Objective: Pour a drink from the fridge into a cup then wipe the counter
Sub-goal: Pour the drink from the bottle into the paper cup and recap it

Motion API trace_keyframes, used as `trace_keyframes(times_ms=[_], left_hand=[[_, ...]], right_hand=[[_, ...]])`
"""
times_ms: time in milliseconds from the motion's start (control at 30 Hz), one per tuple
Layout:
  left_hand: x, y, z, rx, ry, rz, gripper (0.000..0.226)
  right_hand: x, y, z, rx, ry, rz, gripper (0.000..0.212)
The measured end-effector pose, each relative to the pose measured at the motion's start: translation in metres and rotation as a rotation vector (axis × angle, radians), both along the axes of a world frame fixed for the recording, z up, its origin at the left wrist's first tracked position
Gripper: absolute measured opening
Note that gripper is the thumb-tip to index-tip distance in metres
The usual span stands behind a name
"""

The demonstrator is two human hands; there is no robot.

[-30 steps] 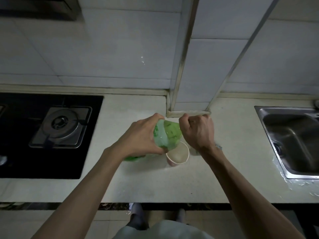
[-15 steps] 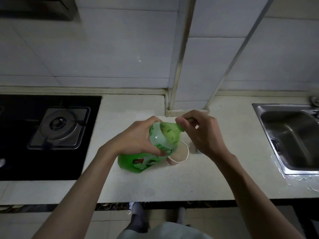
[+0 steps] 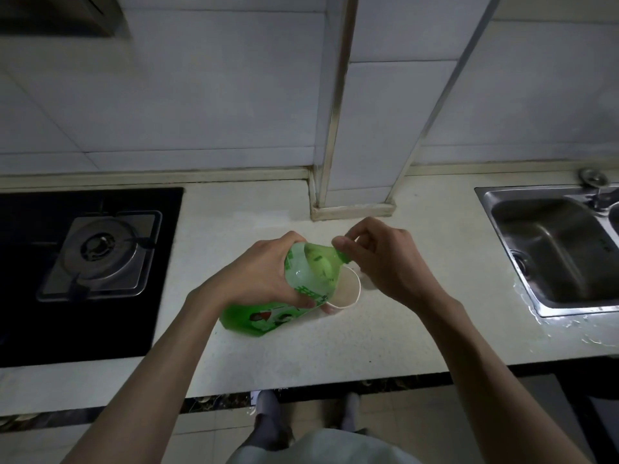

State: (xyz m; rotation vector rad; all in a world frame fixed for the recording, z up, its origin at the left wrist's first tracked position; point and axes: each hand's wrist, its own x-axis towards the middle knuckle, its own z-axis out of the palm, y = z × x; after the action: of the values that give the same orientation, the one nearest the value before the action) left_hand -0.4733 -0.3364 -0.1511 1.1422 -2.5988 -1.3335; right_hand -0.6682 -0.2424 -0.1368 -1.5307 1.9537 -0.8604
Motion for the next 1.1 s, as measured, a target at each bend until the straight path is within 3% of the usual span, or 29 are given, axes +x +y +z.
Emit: trace_keyframes(times_ms=[200, 367, 533, 733, 867, 1000, 1100], left_hand=[[0.001, 0.002, -0.004, -0.016, -0.010, -0.041, 0.079], [0.002, 0.005, -0.009, -0.036, -0.024, -0.036, 0.082], [0.003, 0.007, -0.010, -0.036, -0.024, -0.005, 0.076], [0.002, 0.012, -0.008, -0.043, -0.038, -0.009, 0.081], [0.004, 0.015, -0.013, -0.045, -0.064, 0.003, 0.081], [0.003, 0.019, -0.015, -0.050, -0.073, -0.012, 0.079], [0.003, 0.020, -0.017, -0.066, -0.102, -0.026, 0.081]], right_hand=[[-0.012, 0.001, -0.001, -0.036, 0.059, 0.186, 0.015], [-0.022, 0.003, -0.002, -0.030, 0.045, 0.339, 0.033], [-0.007, 0.003, 0.001, 0.140, -0.037, 0.209, 0.060], [-0.010, 0.005, -0.008, 0.041, 0.109, 0.228, 0.027], [-0.013, 0.007, -0.011, 0.126, -0.001, 0.276, 0.053], [-0.007, 0.009, -0.011, 0.135, 0.000, 0.100, 0.033], [-0.013, 0.012, -0.010, 0.122, 0.036, 0.191, 0.022]])
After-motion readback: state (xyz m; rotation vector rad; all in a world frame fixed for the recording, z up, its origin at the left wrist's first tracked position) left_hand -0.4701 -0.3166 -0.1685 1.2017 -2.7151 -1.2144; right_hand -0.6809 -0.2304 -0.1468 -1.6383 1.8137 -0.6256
